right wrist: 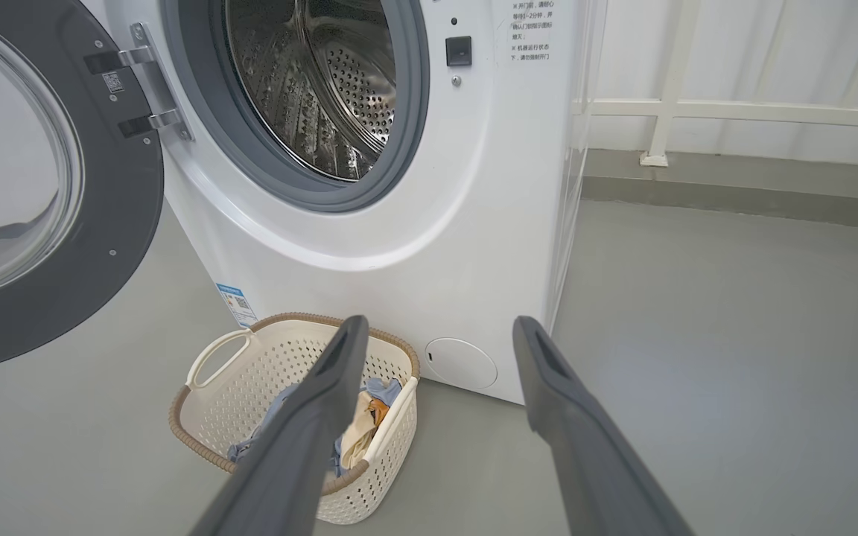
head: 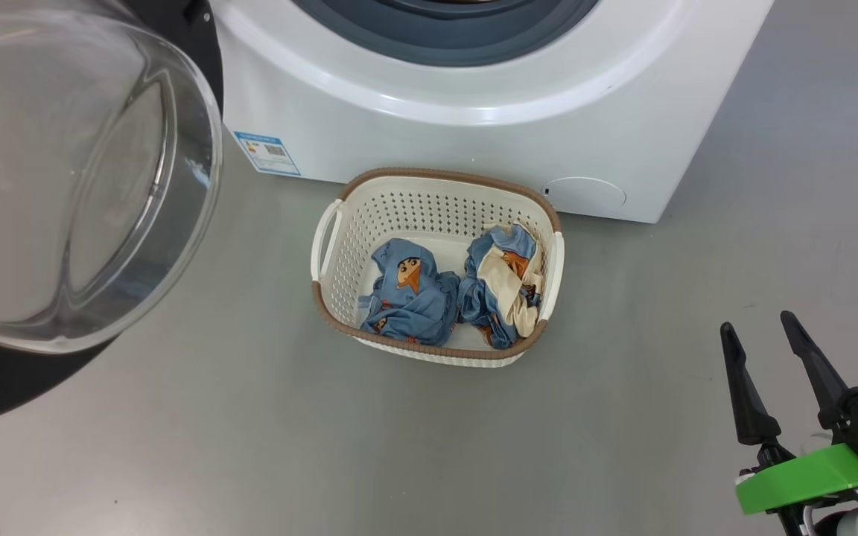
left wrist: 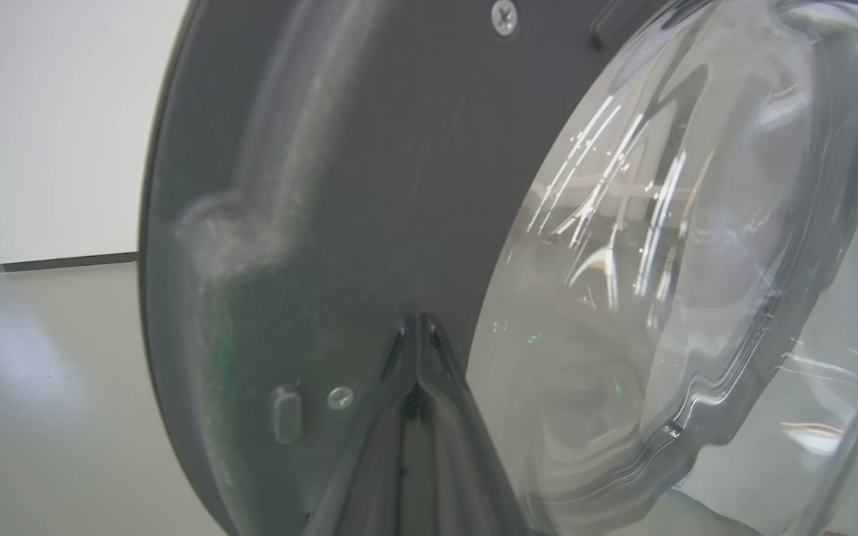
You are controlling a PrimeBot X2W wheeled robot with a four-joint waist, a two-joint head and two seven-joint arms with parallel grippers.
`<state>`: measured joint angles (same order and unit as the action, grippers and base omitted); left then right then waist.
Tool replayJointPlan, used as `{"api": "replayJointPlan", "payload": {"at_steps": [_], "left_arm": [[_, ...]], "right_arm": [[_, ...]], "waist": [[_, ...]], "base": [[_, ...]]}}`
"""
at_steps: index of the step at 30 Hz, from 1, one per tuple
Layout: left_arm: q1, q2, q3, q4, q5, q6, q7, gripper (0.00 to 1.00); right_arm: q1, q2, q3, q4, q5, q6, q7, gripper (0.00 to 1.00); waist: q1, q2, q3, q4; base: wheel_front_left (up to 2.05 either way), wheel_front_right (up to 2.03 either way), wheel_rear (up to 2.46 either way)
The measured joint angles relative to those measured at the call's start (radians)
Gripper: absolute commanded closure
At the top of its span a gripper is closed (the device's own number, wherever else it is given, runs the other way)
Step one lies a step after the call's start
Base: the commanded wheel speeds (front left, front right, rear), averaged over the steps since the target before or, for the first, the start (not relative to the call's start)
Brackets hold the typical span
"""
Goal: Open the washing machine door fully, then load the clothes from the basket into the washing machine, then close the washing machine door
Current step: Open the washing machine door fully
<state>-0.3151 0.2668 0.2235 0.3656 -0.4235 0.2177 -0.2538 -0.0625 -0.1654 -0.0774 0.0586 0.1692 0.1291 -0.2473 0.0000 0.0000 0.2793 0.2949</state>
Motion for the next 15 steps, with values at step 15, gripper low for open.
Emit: {"api": "replayJointPlan", "payload": {"at_steps": [15], "left_arm": [[0.214,-0.178,0.003,-0.249,0.107,-0.031,0.000,1.00]], "right_arm": [[0.001,0.030,0.002,0.019,0.000,0.000,-0.002,0.00]], "waist": [[0.0000,0.0000,-0.049,-0.006]], "base": [[0.00,0.00,0.00]]}}
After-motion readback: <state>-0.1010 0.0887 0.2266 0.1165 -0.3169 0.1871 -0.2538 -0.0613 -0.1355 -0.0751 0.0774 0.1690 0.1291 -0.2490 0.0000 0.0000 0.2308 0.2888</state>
